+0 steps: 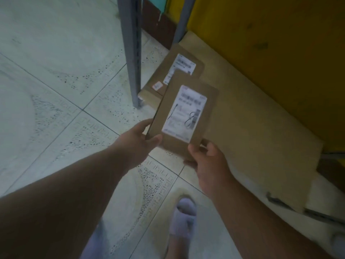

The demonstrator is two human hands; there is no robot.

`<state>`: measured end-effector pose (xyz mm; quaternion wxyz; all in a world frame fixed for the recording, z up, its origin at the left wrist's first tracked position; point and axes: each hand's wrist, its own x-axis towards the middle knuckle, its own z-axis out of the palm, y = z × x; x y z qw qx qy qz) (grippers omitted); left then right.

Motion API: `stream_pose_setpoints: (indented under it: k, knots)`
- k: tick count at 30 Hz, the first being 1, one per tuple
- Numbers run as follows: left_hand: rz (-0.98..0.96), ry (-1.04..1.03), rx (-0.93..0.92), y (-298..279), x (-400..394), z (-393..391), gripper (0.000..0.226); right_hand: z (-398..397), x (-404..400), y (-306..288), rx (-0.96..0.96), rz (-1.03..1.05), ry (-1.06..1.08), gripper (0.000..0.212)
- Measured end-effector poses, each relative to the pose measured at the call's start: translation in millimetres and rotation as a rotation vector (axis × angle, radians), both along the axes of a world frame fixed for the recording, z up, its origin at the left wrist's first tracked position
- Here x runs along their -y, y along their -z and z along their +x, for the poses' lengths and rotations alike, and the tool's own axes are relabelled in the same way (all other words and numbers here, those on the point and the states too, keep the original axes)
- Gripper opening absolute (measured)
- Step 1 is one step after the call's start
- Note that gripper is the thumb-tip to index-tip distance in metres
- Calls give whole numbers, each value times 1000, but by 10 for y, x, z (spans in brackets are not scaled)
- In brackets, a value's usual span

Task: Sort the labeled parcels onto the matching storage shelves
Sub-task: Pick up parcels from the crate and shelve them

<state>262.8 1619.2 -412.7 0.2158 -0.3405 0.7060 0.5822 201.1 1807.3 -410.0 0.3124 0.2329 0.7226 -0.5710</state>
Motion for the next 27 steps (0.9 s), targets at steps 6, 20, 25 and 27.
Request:
stream_pose_setpoints:
  k: [6, 20, 25, 27]
  knots:
    - [-524, 260, -176, 120, -174, -335, 70, -933, -247, 59, -21, 168, 93, 33]
    - [-523, 320, -142, 332, -346, -142, 68, -1279, -297, 451, -178, 875, -436, 45]
    - [-538, 266, -118, 12, -243, 151, 68, -749, 67, -65, -447, 718, -602, 49]
    - [-559, 230, -105, -221, -99, 363, 68, -417, 374, -457, -583, 614, -698, 54]
